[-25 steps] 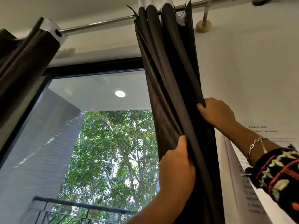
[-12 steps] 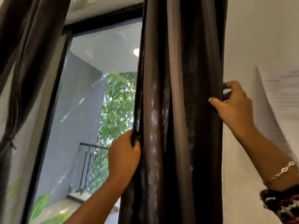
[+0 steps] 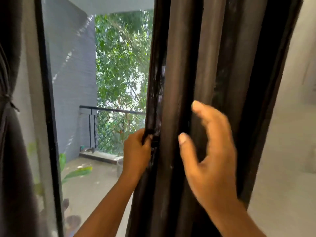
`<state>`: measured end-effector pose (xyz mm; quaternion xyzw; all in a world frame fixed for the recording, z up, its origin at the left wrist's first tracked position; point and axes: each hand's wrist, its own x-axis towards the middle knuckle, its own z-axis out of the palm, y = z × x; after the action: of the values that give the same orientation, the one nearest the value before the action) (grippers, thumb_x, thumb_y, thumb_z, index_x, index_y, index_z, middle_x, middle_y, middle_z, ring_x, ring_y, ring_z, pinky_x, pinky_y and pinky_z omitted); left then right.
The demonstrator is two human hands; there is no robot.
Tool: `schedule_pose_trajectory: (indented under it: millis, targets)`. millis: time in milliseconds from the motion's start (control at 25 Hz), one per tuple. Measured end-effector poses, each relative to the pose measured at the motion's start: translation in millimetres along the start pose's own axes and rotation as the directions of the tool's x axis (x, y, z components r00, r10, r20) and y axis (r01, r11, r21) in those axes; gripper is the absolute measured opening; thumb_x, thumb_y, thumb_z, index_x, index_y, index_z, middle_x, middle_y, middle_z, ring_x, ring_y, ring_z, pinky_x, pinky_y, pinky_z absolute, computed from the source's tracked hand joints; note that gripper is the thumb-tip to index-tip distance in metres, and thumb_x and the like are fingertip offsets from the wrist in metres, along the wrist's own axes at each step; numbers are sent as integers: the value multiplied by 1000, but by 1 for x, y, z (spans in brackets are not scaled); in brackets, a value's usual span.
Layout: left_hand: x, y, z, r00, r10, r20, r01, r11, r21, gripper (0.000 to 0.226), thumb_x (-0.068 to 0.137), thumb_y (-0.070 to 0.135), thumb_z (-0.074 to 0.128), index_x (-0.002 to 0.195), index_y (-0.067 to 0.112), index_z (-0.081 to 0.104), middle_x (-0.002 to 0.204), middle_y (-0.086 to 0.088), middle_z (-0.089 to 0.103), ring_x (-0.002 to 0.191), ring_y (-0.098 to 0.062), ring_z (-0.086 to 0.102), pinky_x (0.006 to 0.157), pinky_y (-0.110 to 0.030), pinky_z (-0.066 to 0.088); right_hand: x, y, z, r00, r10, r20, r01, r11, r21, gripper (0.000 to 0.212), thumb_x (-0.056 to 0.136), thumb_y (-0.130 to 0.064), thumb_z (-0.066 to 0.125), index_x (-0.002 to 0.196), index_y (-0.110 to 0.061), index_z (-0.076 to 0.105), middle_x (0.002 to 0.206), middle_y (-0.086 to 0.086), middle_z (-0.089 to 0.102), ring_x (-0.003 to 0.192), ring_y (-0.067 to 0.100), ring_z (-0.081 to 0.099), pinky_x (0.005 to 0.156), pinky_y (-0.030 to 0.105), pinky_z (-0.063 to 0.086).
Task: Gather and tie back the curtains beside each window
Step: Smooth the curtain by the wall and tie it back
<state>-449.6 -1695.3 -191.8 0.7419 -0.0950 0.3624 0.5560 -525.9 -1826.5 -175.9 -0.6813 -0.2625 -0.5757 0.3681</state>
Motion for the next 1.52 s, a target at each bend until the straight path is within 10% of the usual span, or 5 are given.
schedule_pose_trajectory:
  millis: [280, 680, 920, 1120, 1520]
  targets:
    - [-22, -49, -15, 993, -55, 107, 59, 998, -36, 19, 90, 0, 47, 89, 6, 65, 83, -12, 68, 84, -31, 64, 76, -46, 50, -105, 5, 77, 764, 562, 317, -549, 824, -137, 74, 85, -12, 61, 145, -19, 19, 149, -3, 26, 137, 11, 28, 111, 21, 26]
    - [-46, -65, 2, 978, -18, 208, 37, 995, -89, 9, 91, 19, 55, 96, 14, 61, 83, 7, 65, 74, -1, 59, 63, -15, 42, -136, 13, 102, 664, 602, 444, -621, 774, -122, 56, 80, 2, 61, 132, -8, 43, 129, 7, 48, 118, 20, 49, 99, 39, 44]
    - [-40, -81, 14, 995, -20, 99, 13, 997, 76, 25, 87, -7, 46, 105, -1, 62, 92, -20, 68, 79, -24, 60, 59, -21, 30, -123, 56, 75, 733, 676, -74, -679, 732, -52, 52, 81, 3, 61, 128, -13, 47, 128, 3, 48, 117, 12, 47, 96, 24, 42]
    - [-39, -85, 11, 998, -3, 63, -2, 997, 76, 27, 86, -9, 46, 106, -1, 63, 89, -21, 68, 79, -26, 61, 58, -17, 28, -107, 87, 81, 519, 839, 161, -854, 518, 50, 75, 80, -18, 70, 142, -12, 28, 139, 7, 44, 128, 18, 42, 108, 30, 34]
    - [-49, -76, 7, 997, -6, 83, 2, 999, 47, 38, 82, -14, 40, 109, -1, 63, 83, -16, 68, 71, -25, 58, 57, -14, 31, -141, 47, 109, 751, 613, 245, -420, 731, -538, 34, 88, -7, 48, 121, -1, 54, 107, 17, 61, 99, 35, 58, 84, 39, 46]
